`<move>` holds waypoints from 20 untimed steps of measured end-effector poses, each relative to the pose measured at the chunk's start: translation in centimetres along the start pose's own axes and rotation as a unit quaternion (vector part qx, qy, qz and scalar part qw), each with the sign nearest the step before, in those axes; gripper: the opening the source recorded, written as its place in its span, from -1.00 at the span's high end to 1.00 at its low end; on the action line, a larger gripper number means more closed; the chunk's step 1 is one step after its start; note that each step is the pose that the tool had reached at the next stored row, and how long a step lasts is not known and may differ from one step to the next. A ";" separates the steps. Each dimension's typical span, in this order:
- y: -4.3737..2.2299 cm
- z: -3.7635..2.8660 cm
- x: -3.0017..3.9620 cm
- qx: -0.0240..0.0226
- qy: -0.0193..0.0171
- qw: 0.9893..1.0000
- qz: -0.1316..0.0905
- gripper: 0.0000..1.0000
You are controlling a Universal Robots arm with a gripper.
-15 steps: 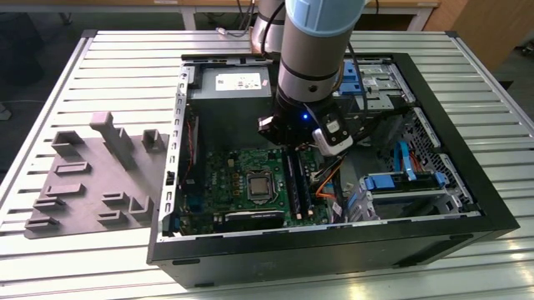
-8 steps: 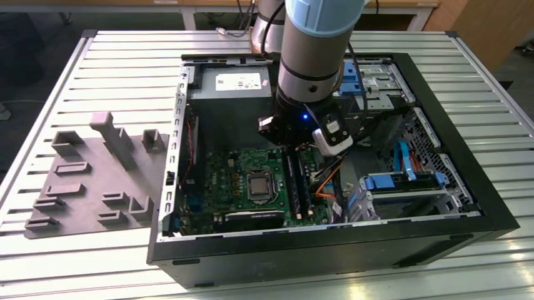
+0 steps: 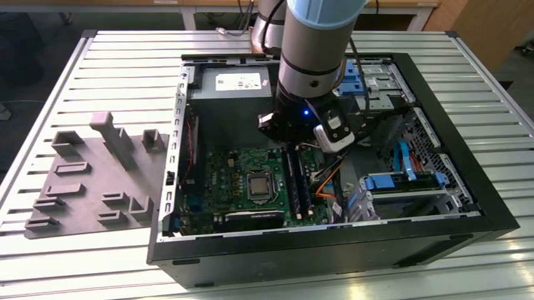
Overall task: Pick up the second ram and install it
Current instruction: 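Press down the second ram until it locks into place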
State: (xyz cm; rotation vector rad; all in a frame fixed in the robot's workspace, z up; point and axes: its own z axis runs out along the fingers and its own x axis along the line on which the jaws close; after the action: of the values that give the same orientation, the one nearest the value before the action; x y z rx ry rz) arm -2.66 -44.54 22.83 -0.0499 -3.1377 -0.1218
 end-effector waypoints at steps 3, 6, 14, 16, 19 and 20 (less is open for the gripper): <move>0.05 -0.66 0.00 0.001 0.000 1.000 0.000 0.79; 0.10 -1.22 0.00 0.002 0.000 1.000 0.000 0.79; 0.03 -1.37 0.00 0.002 0.000 1.000 0.000 0.79; -0.03 -1.38 0.00 0.002 0.000 1.000 0.000 0.79; -0.12 -1.38 -0.01 0.002 0.000 1.000 0.000 0.79; -0.16 -1.39 0.00 0.002 0.000 1.000 0.000 0.79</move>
State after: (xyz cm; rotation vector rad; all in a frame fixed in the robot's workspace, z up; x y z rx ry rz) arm -2.66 -44.80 24.20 -0.0498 -3.1380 -0.1157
